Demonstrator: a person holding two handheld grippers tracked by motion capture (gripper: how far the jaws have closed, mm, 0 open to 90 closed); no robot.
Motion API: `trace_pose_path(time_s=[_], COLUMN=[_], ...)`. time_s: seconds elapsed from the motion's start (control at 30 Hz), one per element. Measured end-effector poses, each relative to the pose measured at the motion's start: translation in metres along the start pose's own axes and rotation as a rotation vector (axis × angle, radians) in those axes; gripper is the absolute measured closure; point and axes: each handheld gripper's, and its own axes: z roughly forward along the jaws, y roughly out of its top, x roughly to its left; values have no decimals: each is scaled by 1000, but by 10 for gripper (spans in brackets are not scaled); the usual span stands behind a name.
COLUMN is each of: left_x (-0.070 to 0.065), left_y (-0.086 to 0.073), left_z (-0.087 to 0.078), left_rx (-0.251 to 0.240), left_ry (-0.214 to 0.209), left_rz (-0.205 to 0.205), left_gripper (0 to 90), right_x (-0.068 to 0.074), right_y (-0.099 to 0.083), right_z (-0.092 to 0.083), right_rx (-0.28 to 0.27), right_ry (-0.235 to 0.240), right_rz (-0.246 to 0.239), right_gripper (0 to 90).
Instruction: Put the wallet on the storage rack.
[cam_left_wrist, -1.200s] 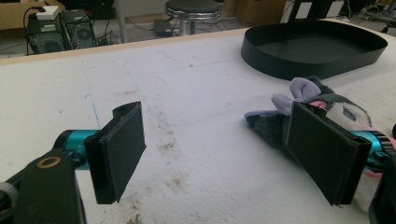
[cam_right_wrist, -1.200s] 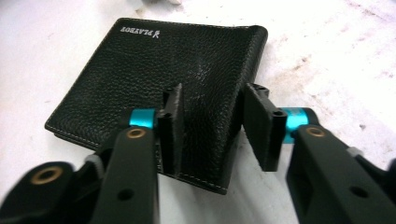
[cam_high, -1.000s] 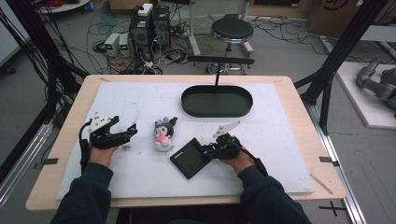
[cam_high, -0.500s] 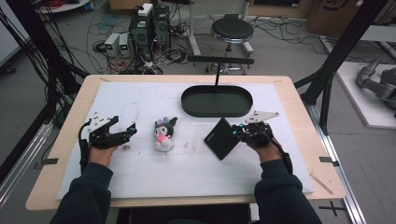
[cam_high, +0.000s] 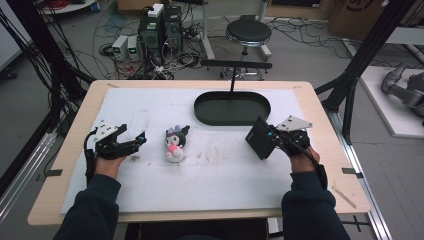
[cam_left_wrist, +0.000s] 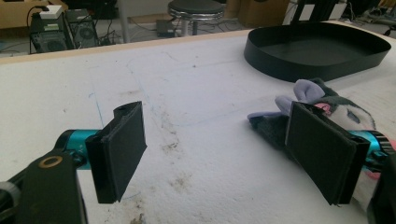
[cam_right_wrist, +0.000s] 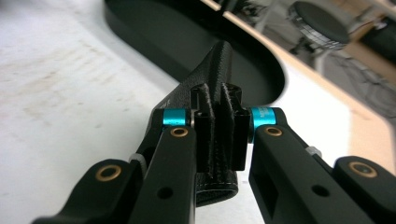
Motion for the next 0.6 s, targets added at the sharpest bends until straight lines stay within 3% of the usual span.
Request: trace_pose_path(time_s=[0.03,0.07,0.1,0.13,0.17,0.3,0.43,0.6], left_x=[0,0,0,0,0,0,0,0], left_y=[0,0,0,0,0,0,0,0], left_z=[0,0,0,0,0,0,-1,0], left_rx=[0,0,0,-1,-2,-1,-1,-1], left_ry=[0,0,0,0,0,2,4,4], left_rz=[0,0,-1,-2,-2,-2,-2,-2], left_gripper=[200,200,201,201,201,201,201,201], right_x=[0,-2,-1,-1,2,8,17,21], right_y=[0,1,1,1,2,3,2,1], right_z=[0,0,0,0,1,0,0,0], right_rx=[0,-23,-32,-32,-50,-60,-63,-66], right_ry=[0,65,92,92,130,163,289,298], right_rz=[0,57,74,74,79,76,16,-2], right_gripper=[854,854,855,855,855,854,837,810])
